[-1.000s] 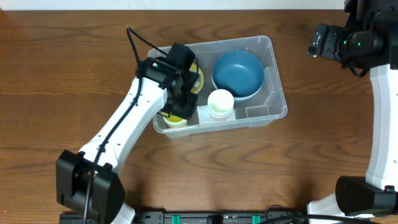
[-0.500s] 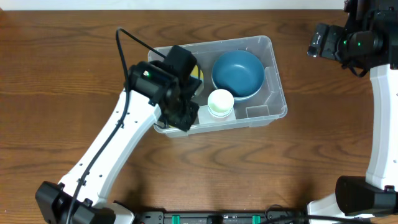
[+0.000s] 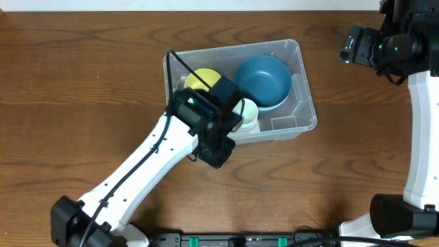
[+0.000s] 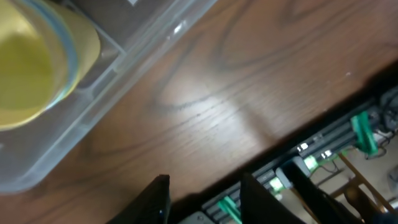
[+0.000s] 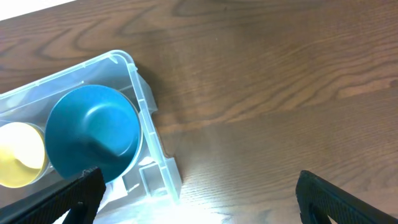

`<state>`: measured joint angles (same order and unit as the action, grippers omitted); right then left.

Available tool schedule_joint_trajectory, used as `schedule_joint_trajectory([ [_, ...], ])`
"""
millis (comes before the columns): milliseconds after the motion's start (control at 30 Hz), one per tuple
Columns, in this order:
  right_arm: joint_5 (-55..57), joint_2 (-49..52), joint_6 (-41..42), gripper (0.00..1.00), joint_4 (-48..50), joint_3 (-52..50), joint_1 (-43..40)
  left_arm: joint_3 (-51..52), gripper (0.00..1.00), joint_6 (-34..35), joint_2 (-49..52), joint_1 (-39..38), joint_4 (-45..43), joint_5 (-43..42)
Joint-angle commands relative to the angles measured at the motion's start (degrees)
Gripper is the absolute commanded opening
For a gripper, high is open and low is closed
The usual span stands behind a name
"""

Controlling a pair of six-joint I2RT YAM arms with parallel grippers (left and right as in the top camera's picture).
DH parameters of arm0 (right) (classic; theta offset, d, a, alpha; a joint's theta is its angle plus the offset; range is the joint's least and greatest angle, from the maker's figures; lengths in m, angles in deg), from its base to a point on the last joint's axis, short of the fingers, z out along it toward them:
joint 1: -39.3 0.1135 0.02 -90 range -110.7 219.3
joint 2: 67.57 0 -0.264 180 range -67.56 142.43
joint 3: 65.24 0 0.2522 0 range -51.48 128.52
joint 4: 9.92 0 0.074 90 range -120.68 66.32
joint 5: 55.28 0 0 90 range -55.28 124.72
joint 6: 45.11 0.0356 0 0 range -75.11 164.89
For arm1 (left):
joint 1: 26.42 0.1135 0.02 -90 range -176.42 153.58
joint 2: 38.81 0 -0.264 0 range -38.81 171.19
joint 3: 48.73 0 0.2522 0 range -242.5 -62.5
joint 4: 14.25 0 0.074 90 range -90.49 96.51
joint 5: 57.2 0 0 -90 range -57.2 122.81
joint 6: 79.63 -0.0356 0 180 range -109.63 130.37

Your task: Pack container

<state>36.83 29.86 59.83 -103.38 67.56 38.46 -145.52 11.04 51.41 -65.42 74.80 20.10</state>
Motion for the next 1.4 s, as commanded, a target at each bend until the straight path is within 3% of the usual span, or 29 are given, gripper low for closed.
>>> schedule_joint_trajectory([
  [0,0.0,-0.39,0.9,0.99,-0.04,-0.02,-0.26,6.01,0.38,0.7,-0.42,0.09,-3.52,1.38],
  [600,0.0,-0.39,0.87,0.99,-0.04,-0.02,-0.26,14.23,0.39,0.68,-0.31,0.09,-19.61,10.71],
  [967,0.02,-0.39,0.87,0.99,-0.04,-0.02,-0.28,14.73,0.39,2.08,-0.28,0.07,-22.45,10.56],
  [1167,0.0,-0.39,0.87,0.99,-0.04,-0.02,-0.28,13.03,0.52,2.23,-1.33,-0.2,-21.94,9.75],
  [1367,0.0,-0.39,0.87,0.99,-0.04,-0.02,-0.28,9.6,0.59,2.47,-7.32,-0.17,-21.46,9.75],
])
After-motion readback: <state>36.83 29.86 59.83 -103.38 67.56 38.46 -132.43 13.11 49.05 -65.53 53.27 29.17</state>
